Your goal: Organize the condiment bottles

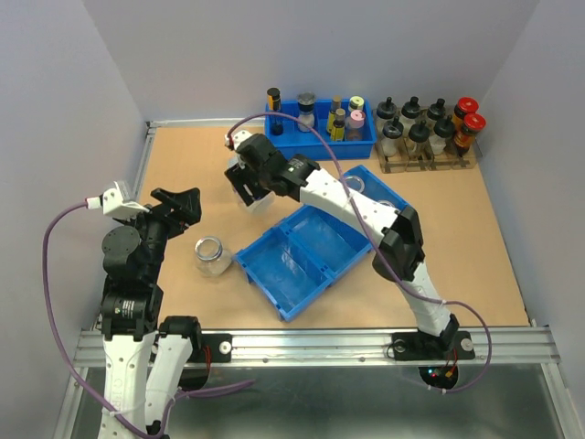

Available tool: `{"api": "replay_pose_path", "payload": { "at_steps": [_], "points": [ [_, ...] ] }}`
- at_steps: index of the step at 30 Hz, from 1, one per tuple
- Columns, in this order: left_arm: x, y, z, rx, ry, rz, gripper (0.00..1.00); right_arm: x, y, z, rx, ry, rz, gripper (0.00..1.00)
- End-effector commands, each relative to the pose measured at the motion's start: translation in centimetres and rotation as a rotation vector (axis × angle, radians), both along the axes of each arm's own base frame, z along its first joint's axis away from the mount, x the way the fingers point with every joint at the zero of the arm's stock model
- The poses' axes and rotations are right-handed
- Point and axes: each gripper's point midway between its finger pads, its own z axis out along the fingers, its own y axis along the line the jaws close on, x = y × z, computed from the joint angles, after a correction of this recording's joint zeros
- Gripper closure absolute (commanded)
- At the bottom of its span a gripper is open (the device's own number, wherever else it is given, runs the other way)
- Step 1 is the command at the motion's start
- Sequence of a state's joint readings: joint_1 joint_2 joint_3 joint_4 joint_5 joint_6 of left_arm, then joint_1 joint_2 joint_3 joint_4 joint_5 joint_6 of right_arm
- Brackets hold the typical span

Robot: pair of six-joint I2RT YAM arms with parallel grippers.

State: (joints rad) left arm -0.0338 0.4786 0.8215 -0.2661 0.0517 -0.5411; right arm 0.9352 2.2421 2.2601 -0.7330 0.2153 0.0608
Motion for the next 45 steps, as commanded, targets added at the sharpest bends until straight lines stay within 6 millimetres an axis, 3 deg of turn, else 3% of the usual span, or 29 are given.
{"api": "replay_pose_path", "payload": {
  "at_steps": [1,5,9,11,17,21,26,30,34,35,39,45],
  "points": [
    [0.2,-0.4,2.2,-0.006,-0.070,-0.019,0.01,0.7,-1.6,10.2,0.130,-0.185,-0.023,1.00],
    [0.3,-0.4,2.2,-0.005,-0.073,-0.017,0.01,-0.4,-5.0,10.9,0.053,-0.217,0.002,1.00],
    [0.4,-0.5,2.0,-0.011,-0.078,-0.025,0.01,-2.2,-8.5,10.3,-0.008,-0.206,0.029,1.00],
    [0.6,-0.7,1.9,-0.017,-0.082,-0.036,0.01,-3.3,-10.5,9.3,-0.044,-0.189,0.038,1.00],
    [1.3,-1.2,1.8,-0.030,-0.079,-0.060,0.01,-6.4,-13.6,6.9,-0.072,-0.120,0.075,0.99],
    [1.4,-1.5,2.0,-0.036,-0.095,-0.073,0.01,-7.0,-15.6,4.9,-0.127,-0.097,0.062,1.00],
    [1.4,-1.8,1.7,-0.048,-0.094,-0.088,0.01,-7.6,-17.4,3.1,-0.138,-0.051,0.028,1.00],
    [1.3,-1.7,1.7,-0.042,-0.096,-0.085,0.01,-9.3,-18.4,2.4,-0.105,-0.008,0.027,1.00],
    [1.5,-1.8,1.3,-0.044,-0.085,-0.089,0.01,-11.0,-20.0,-0.6,-0.143,0.055,0.019,1.00],
    [1.5,-1.8,1.3,-0.044,-0.085,-0.089,0.01,-11.1,-20.0,-0.4,-0.131,0.057,0.021,1.00],
    [1.7,-2.0,1.2,-0.048,-0.084,-0.101,0.01,-12.7,-20.6,-3.2,-0.149,0.134,0.040,1.00],
    [1.6,-2.1,1.3,-0.048,-0.089,-0.105,0.01,-13.4,-21.3,-6.3,-0.192,0.188,0.039,1.00]
  ]
}}
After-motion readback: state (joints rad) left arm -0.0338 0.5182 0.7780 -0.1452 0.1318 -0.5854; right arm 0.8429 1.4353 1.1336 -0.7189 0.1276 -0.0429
